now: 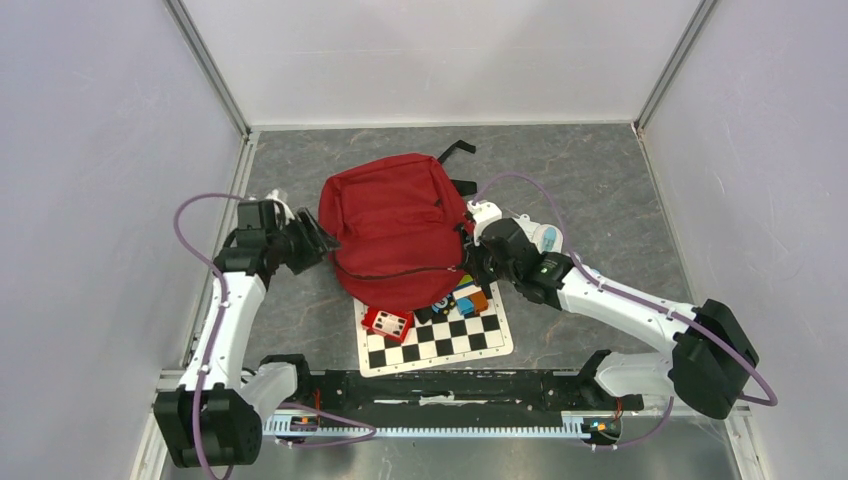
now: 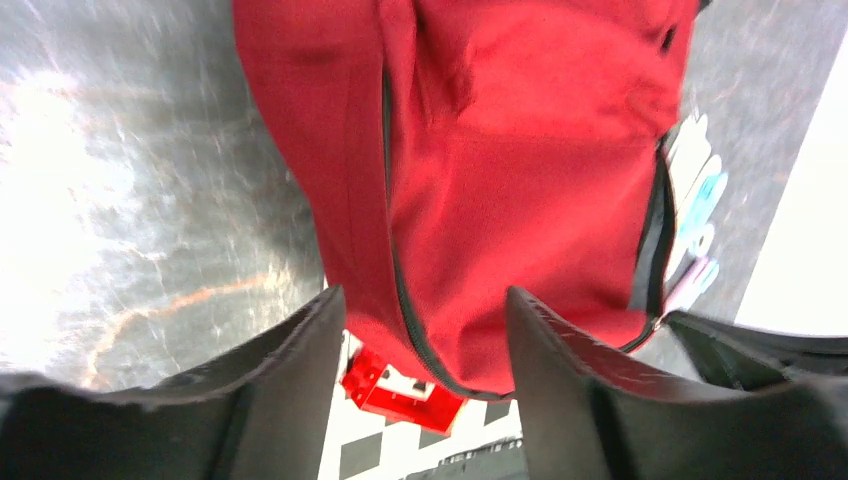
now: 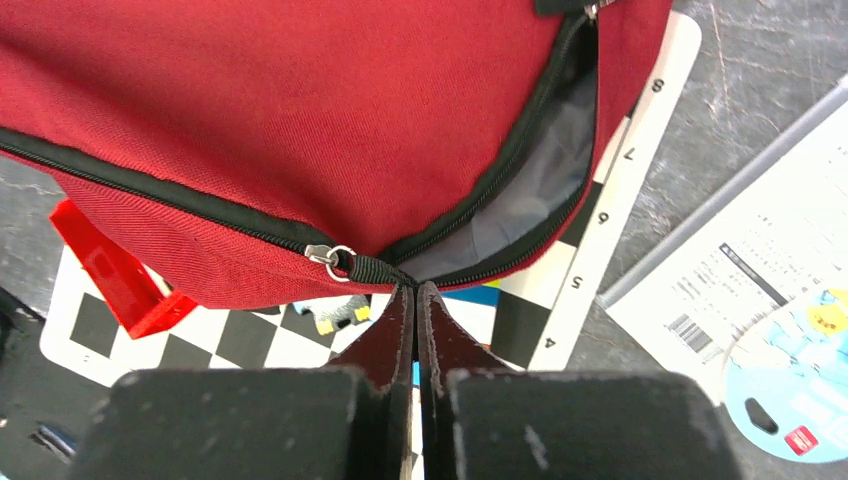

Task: Pack the student bag
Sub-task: Zip the student bag at the center of the board.

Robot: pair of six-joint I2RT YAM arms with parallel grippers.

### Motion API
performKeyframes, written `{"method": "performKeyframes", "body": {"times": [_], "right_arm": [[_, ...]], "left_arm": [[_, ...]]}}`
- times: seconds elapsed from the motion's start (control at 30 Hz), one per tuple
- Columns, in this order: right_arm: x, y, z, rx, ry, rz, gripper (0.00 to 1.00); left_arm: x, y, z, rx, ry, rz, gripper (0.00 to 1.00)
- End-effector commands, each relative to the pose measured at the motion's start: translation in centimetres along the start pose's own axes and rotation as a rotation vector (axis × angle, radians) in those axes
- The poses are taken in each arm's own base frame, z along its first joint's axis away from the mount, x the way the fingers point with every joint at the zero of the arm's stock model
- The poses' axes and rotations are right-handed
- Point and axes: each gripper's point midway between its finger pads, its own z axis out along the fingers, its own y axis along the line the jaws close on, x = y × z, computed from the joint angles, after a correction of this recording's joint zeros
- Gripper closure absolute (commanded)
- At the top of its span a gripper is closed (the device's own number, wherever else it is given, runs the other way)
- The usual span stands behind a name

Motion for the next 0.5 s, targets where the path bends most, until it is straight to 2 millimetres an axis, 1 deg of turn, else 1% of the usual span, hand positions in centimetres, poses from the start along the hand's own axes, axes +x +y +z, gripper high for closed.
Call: {"method": "performKeyframes", "body": {"times": [0.0, 0.03, 0.1, 0.17, 0.27, 0.4, 0.47], "right_arm": [[0.0, -1.7, -0.7, 0.054, 0.000, -0.037, 1.00], [-0.1, -1.6, -0.7, 0.050, -0.005, -0.035, 1.00], [-0.4, -1.5, -0.7, 0.049, -0.015, -0.034, 1.00], [-0.8, -1.5, -0.7, 0.049, -0.021, -0.033, 1.00], [-1.3, -1.3, -0.8, 0.048, -0.032, -0.026, 1.00], [-2.1, -1.4, -1.2, 0.057, -0.064, -0.010, 1.00], [-2.3, -1.3, -1.4, 0.053, -0.078, 0.000, 1.00]], "left_arm": [[-5.1, -2.5, -2.7, -0.011, -0.177, 0.215, 0.28], [-5.2, -3.7, -2.9, 0.006, -0.184, 0.259, 0.26], [-4.7, -6.4, -2.7, 0.046, -0.182, 0.359, 0.23], [-2.8, -9.4, -1.8, 0.107, -0.139, 0.476, 0.20], [0.1, -13.1, -0.3, 0.231, -0.066, 0.594, 0.19], [4.1, -16.4, 1.5, 0.373, -0.008, 0.761, 0.18], [6.1, -17.8, 2.1, 0.446, 0.008, 0.827, 0.14]]}}
